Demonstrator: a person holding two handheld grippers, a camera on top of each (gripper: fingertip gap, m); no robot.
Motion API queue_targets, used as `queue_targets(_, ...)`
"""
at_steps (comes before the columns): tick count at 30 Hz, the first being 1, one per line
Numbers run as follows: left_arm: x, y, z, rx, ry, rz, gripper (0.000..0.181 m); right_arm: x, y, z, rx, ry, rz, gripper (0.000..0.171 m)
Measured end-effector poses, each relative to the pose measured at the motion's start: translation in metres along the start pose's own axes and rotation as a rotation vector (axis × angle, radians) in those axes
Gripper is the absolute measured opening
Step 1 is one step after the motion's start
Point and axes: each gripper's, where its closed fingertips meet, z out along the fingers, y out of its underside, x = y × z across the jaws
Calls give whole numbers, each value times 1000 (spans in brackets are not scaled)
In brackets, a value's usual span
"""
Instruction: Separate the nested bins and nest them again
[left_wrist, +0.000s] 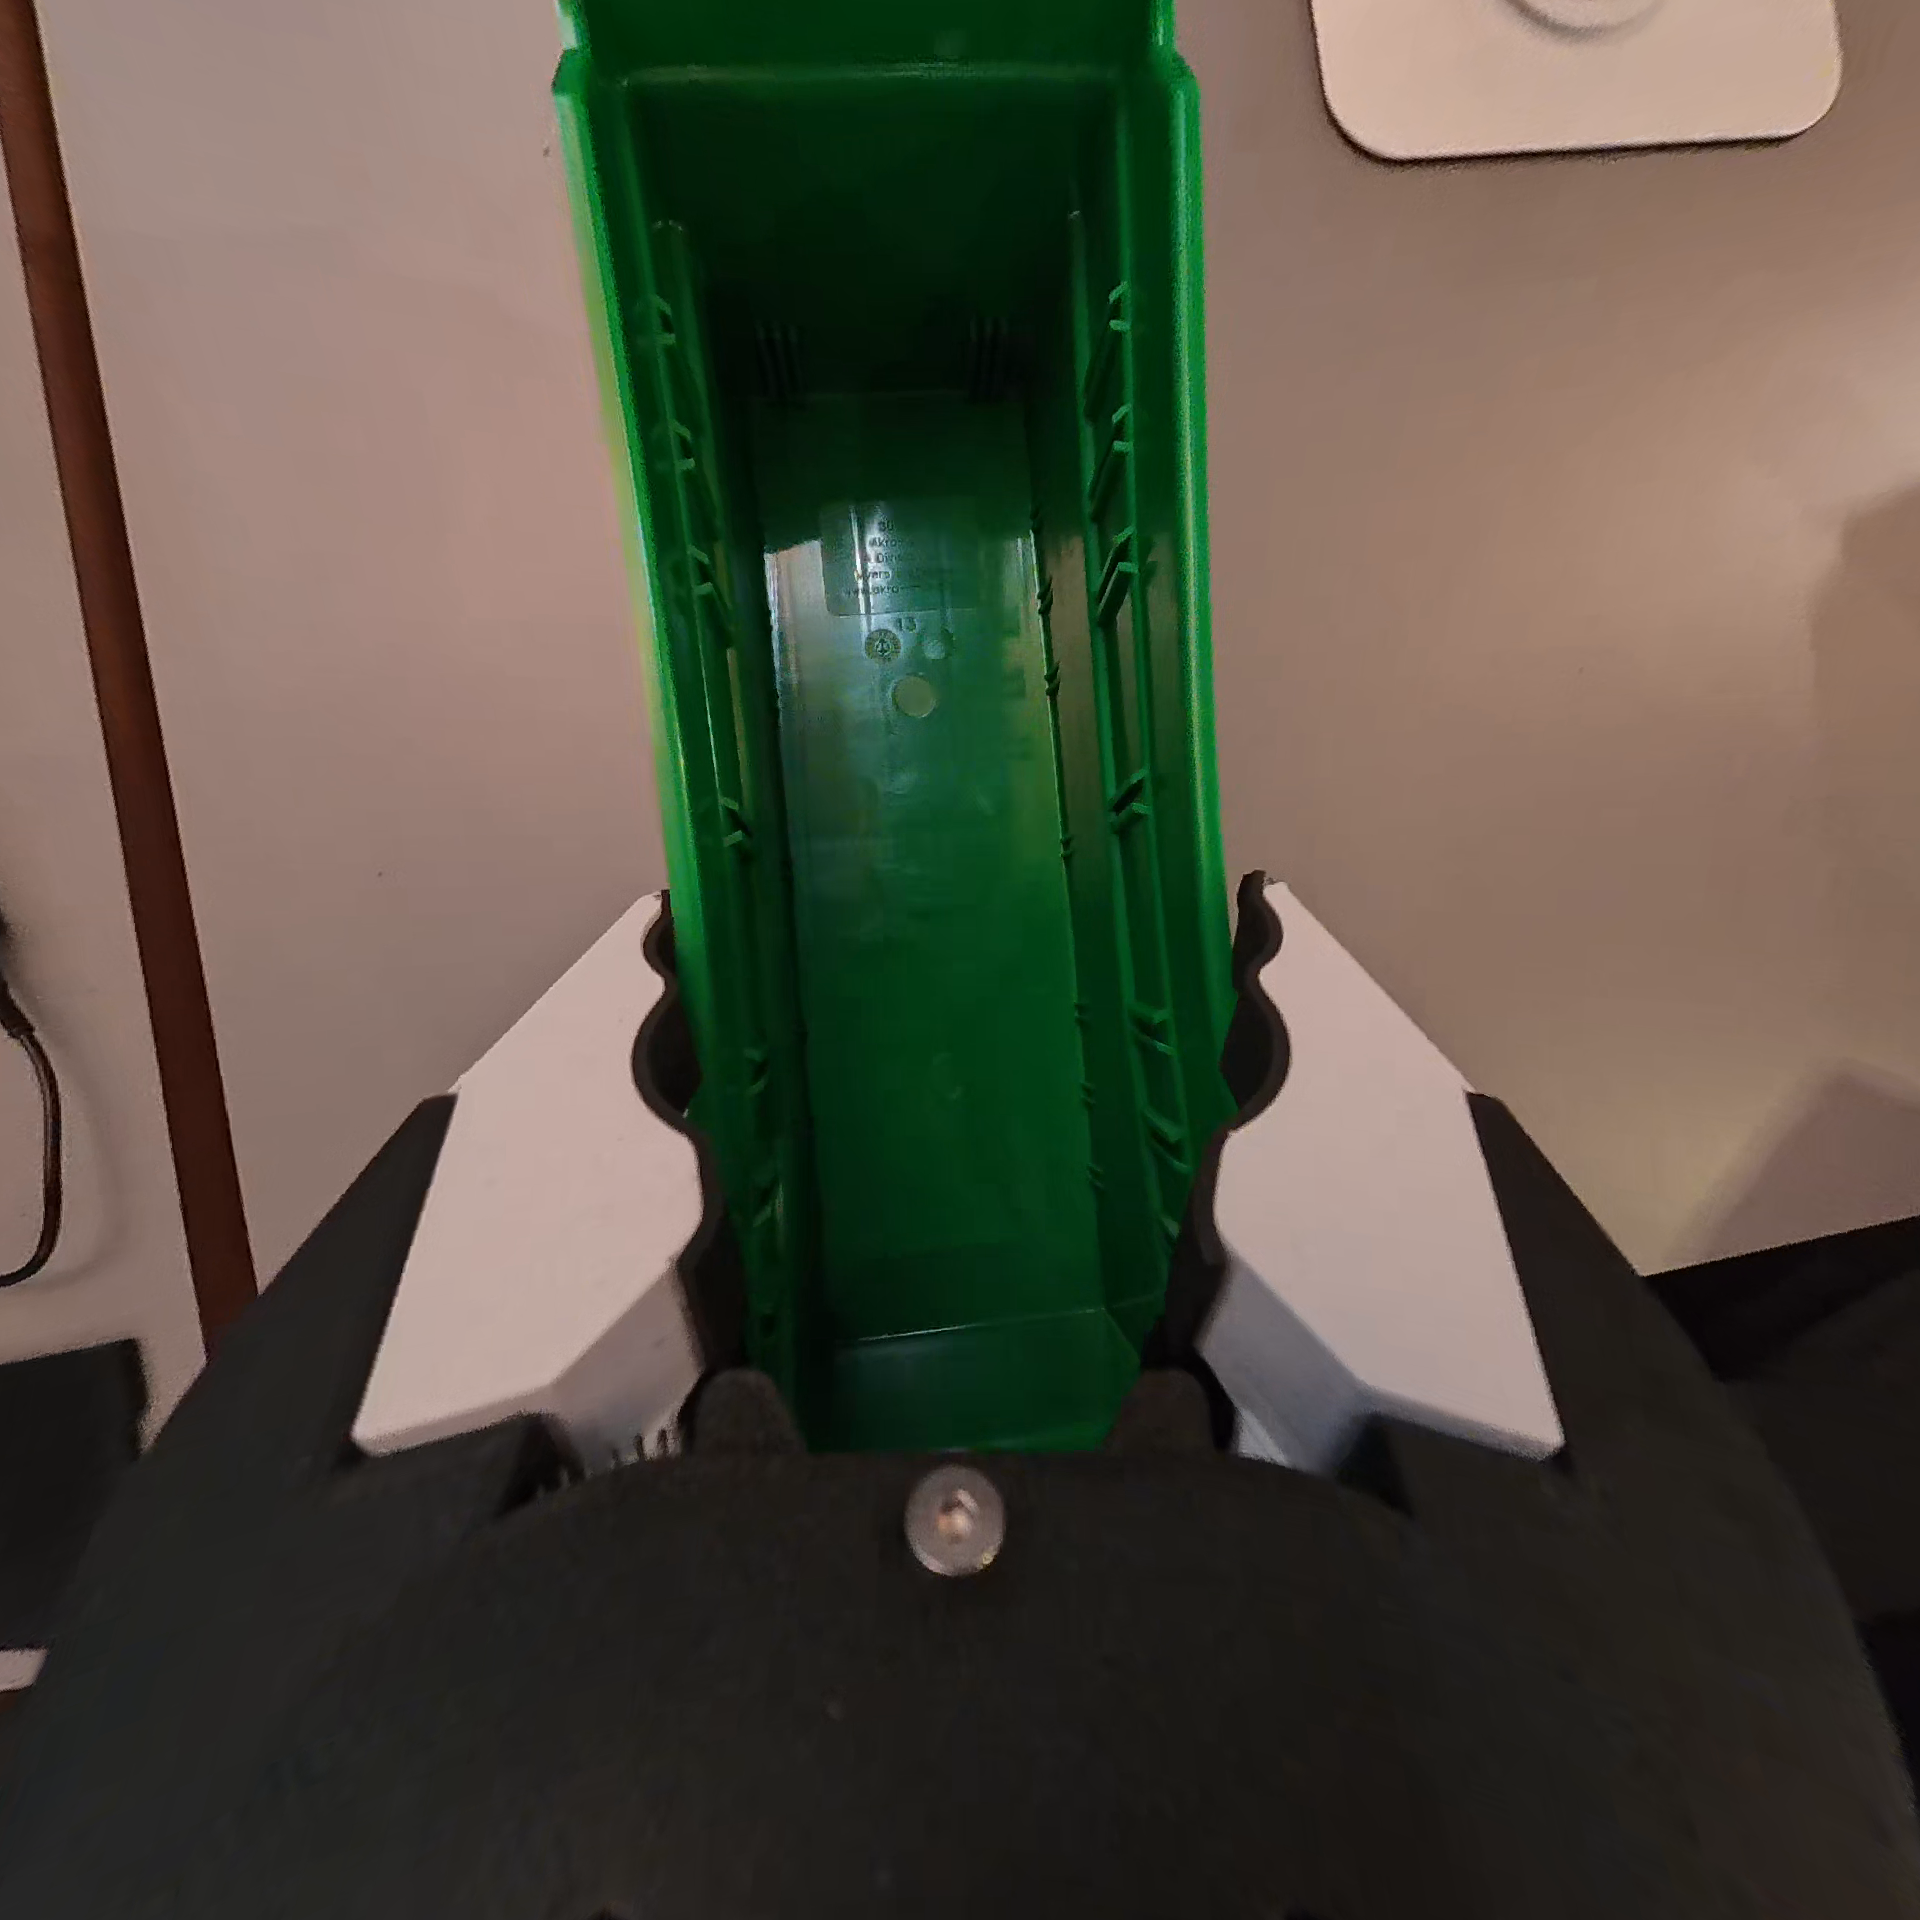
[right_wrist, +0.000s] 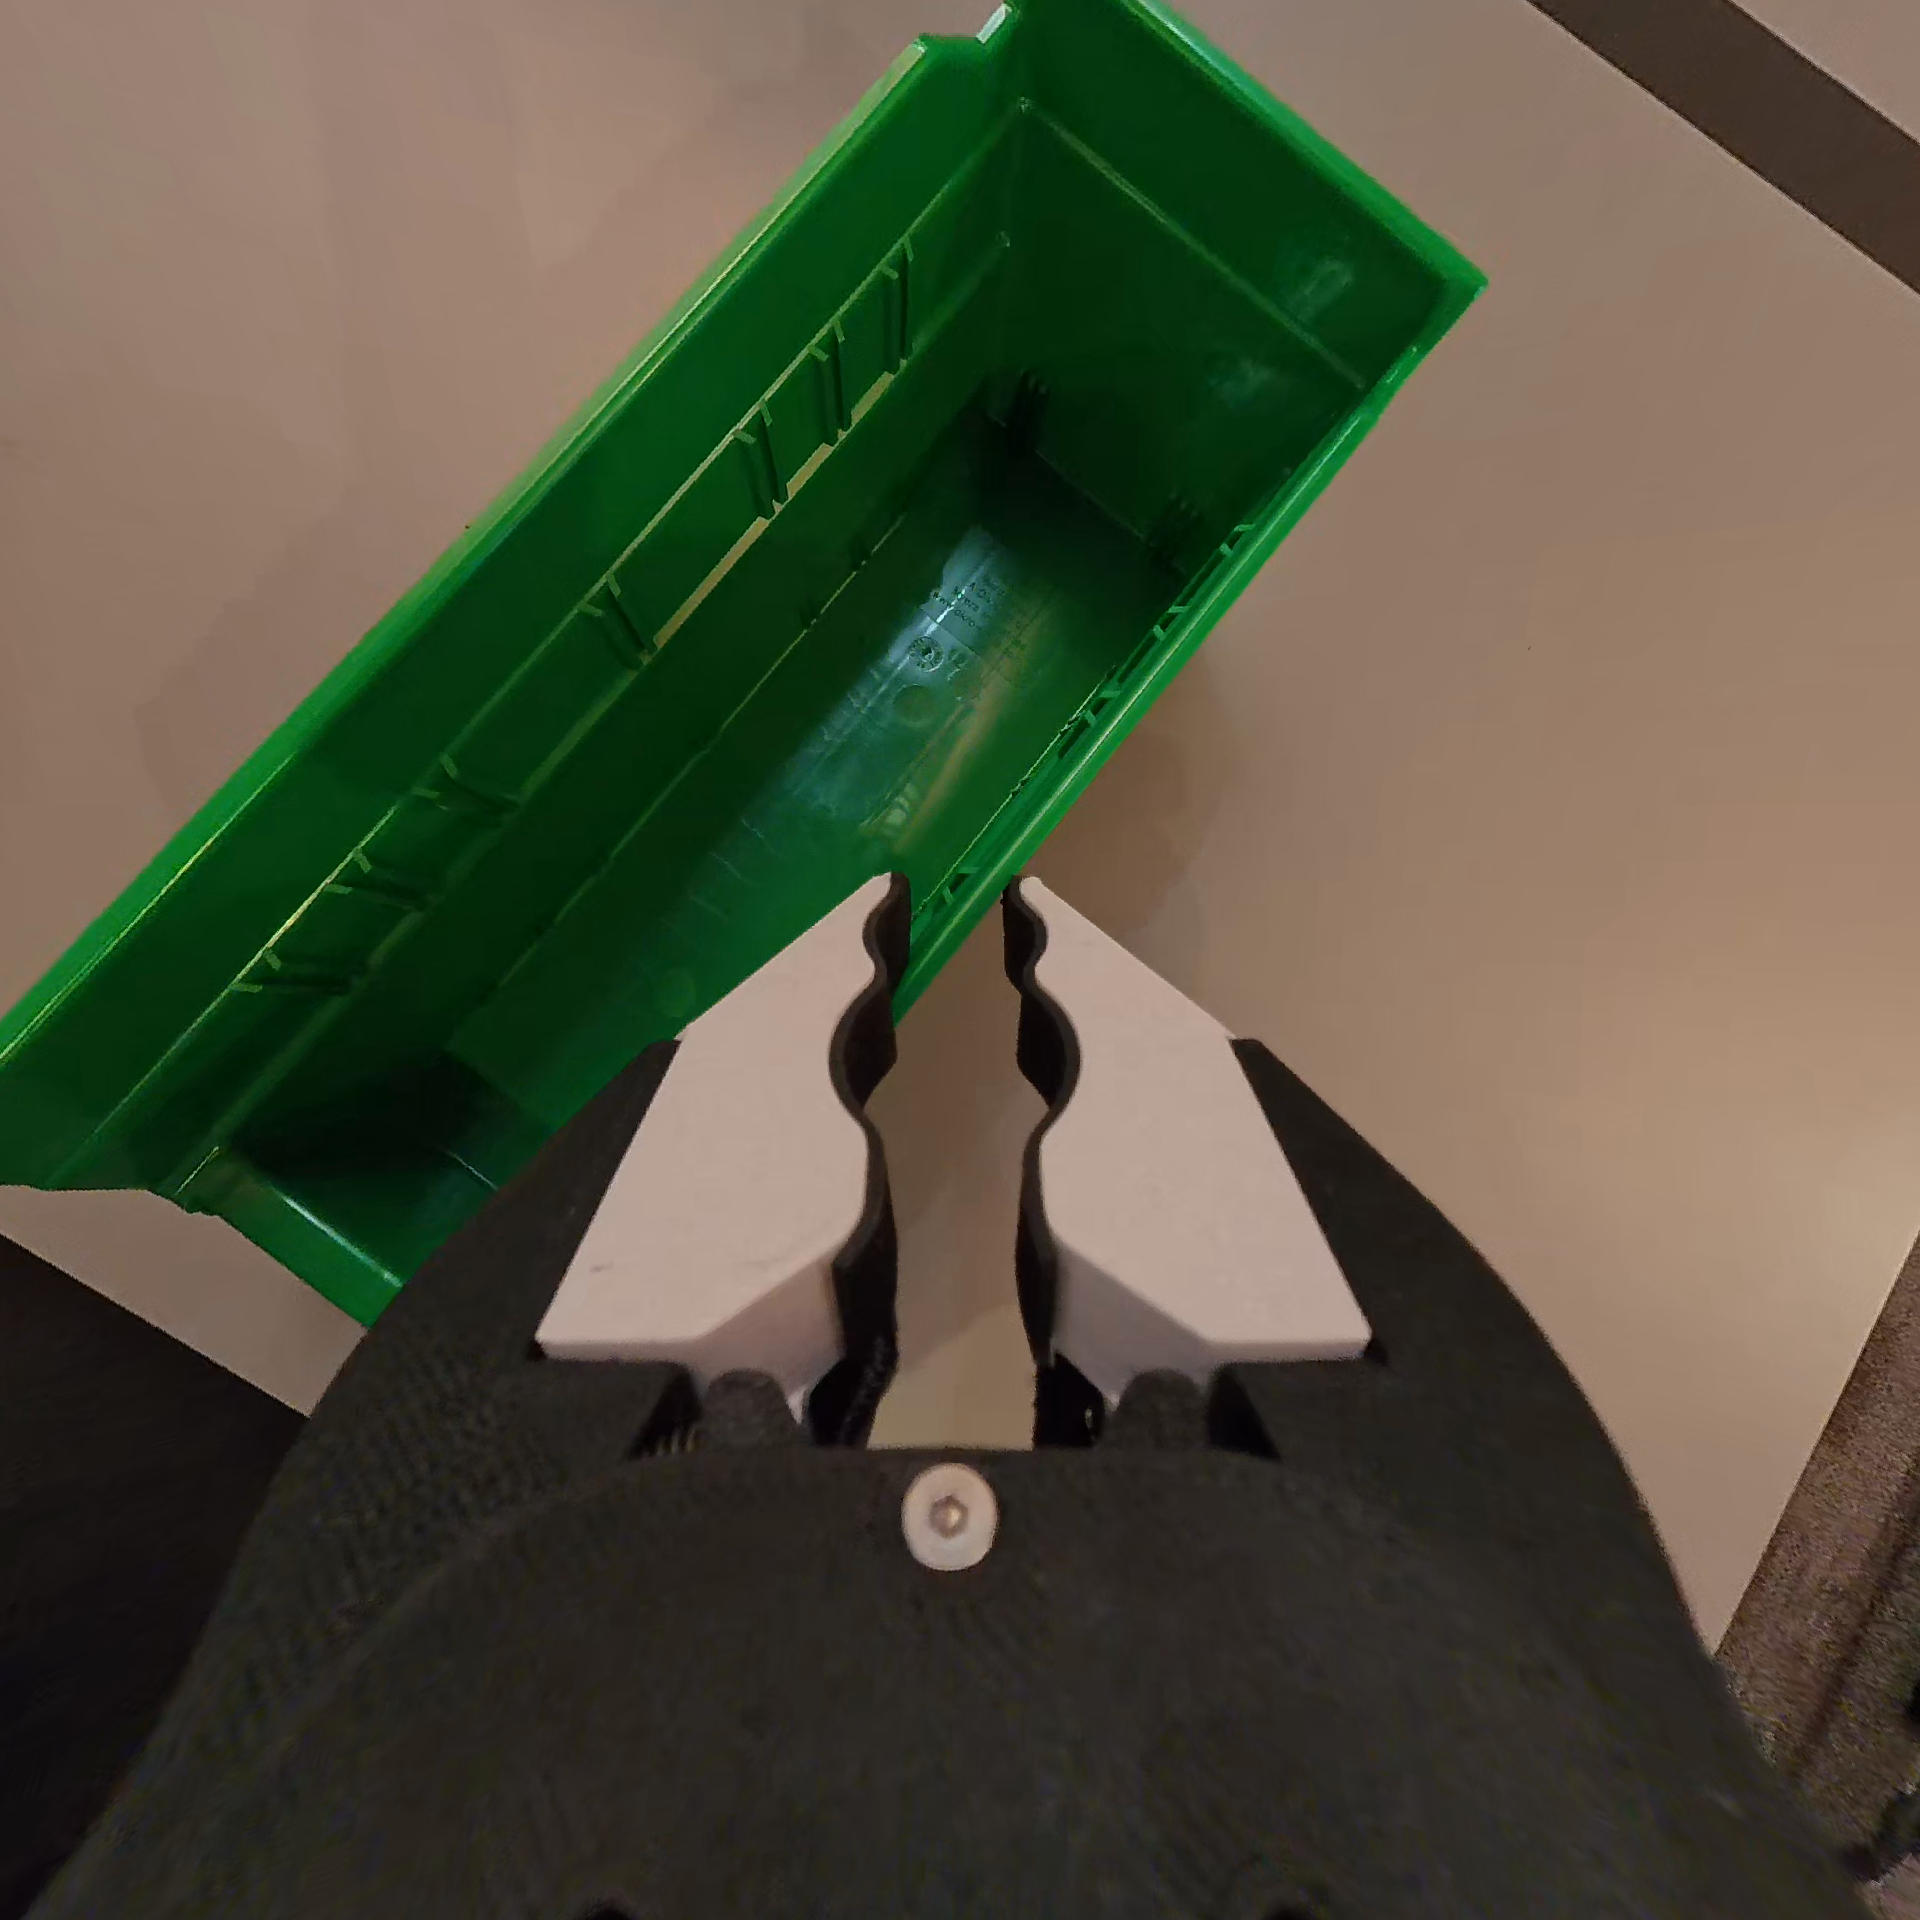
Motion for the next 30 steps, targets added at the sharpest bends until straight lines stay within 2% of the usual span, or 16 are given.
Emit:
queue_targets(9,0,-7,-9,9,-32,33,105,-1,0,0,6,-8,7,16)
queue_targets(16,-1,-1,4,-26,-53,54,117,-1,0,0,12,-17,13,16)
queue_targets(30,5,-18,-3,68,-104,125,98,-3,-1,1,23,-38,25,16)
